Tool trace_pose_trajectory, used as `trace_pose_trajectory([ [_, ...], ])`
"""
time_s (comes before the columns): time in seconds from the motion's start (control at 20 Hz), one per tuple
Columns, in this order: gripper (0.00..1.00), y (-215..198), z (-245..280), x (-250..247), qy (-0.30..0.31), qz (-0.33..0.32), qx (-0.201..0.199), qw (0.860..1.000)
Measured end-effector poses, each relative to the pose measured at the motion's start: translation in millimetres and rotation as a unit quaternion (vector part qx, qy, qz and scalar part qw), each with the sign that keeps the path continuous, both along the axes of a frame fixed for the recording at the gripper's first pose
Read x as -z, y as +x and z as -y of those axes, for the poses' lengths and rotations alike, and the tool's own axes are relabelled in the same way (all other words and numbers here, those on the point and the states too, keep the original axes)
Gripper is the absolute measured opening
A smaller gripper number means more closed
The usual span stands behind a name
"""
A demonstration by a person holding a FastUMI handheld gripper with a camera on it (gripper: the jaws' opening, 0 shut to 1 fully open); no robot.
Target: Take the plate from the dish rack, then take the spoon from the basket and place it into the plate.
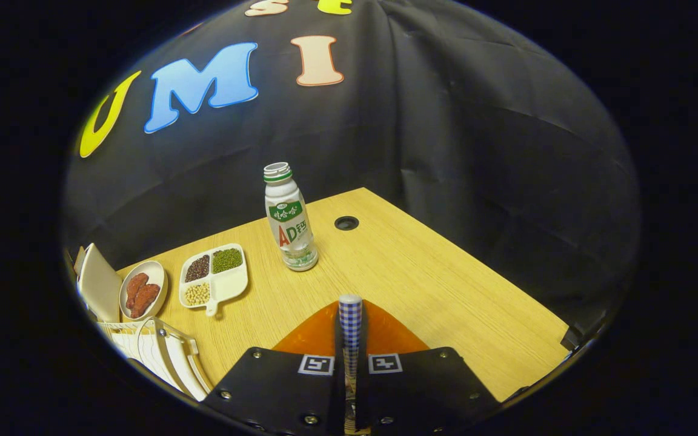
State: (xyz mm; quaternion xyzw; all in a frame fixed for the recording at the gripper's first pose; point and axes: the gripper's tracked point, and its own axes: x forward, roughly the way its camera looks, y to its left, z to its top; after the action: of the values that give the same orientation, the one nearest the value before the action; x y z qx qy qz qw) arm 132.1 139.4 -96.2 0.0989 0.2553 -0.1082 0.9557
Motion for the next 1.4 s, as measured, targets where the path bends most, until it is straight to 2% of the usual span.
trace_pose_trajectory([
  [0.4, 0.07, -29, 8, -84, -0.061, 0.072, 0.017, 0.995],
  [0.65, 0.06, -67, -16, -144, -0.098, 0.127, 0.004, 0.987],
  [1.05, 0.06, -147, -109, -185, -0.115, 0.178, -0.071, 0.975],
  [1.4, 0.06, -220, -208, -160, -0.088, 0.185, -0.165, 0.965],
])
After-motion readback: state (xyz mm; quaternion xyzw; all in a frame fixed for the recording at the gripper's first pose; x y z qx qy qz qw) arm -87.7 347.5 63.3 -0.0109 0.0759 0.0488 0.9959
